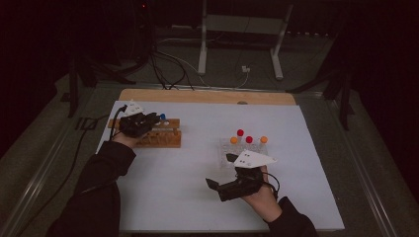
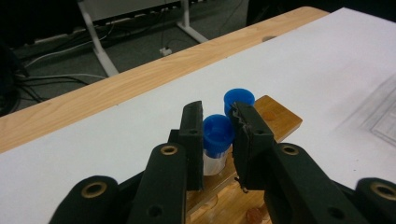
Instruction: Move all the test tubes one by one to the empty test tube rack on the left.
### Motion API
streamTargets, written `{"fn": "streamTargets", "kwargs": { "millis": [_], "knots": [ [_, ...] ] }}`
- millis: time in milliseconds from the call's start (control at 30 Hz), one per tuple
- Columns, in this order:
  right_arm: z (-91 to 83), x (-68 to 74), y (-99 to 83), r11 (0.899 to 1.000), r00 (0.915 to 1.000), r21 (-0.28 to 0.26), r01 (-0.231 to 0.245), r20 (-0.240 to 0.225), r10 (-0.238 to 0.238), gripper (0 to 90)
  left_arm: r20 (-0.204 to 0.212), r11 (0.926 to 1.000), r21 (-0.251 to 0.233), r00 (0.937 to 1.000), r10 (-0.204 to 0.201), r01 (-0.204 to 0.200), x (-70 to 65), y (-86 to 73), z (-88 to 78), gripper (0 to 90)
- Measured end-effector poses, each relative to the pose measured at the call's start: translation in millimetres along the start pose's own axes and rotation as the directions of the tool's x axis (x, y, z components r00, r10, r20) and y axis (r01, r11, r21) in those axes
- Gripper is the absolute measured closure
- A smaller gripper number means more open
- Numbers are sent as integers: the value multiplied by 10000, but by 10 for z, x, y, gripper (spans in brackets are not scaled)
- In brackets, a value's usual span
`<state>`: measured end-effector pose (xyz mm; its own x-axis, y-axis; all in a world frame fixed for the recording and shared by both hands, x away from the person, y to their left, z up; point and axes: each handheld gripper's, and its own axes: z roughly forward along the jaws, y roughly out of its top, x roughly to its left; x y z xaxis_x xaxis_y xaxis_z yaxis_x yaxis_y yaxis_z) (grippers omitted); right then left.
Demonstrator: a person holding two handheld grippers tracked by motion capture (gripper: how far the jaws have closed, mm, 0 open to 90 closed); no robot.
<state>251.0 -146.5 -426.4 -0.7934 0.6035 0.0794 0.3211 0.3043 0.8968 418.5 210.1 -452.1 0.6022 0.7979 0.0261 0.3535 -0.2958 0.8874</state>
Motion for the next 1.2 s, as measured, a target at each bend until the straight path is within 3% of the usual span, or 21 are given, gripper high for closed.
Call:
{"fn": "streamTargets", "kwargs": {
  "millis": [67,100,167,200,267,433,533,600,733,800,900,1033,1200],
  "knots": [
    [-22,-8,13,10000,10000,-47,27,47,-26,0,-50,9999,-48,9999,-124,123,-3,18,-29,632],
    [-34,-14,20,10000,10000,-83,52,60,-51,0,114,9999,-72,9998,-149,149,0,30,-51,605],
    [-63,-28,36,9998,9998,-129,141,107,-139,0,-122,10000,-50,9999,29,-29,-24,57,-102,496],
    [-81,-36,45,9997,9997,-153,169,163,-166,0,81,9999,-106,10000,-29,30,-26,70,-136,451],
    [-123,-65,68,9995,9994,-202,225,255,-220,0,99,9999,-115,10000,-12,13,-45,96,-206,373],
    [-293,-186,133,9988,9980,-472,162,618,-133,0,820,9994,-342,9966,75,-47,-131,126,-424,163],
    [-403,-289,146,9977,9937,-674,90,1117,-14,0,1259,9986,-481,9917,277,-217,-230,112,-556,102],
    [-465,-359,135,9973,9896,-731,20,1436,86,0,1618,9973,-675,9861,380,-274,-305,86,-640,59],
    [-568,-479,101,9974,9728,-721,39,2312,129,0,2181,9956,-857,9744,547,-367,-460,19,-779,21],
    [-612,-539,78,9972,9665,-741,-22,2557,212,0,2523,9949,-887,9653,681,-470,-548,-26,-832,16],
    [-650,-623,16,9970,9503,-750,-215,3082,436,40,2907,9939,-969,9536,787,-525,-667,-93,-904,13],
    [-659,-744,-103,9967,9362,-554,-590,3434,745,55,3328,9923,-1111,9387,899,-556,-800,-180,-991,13],
    [-642,-886,-227,9946,9165,-256,-1010,3866,1030,83,3633,9922,-1125,9272,908,-531,-922,-279,-1042,13]
  ]
}}
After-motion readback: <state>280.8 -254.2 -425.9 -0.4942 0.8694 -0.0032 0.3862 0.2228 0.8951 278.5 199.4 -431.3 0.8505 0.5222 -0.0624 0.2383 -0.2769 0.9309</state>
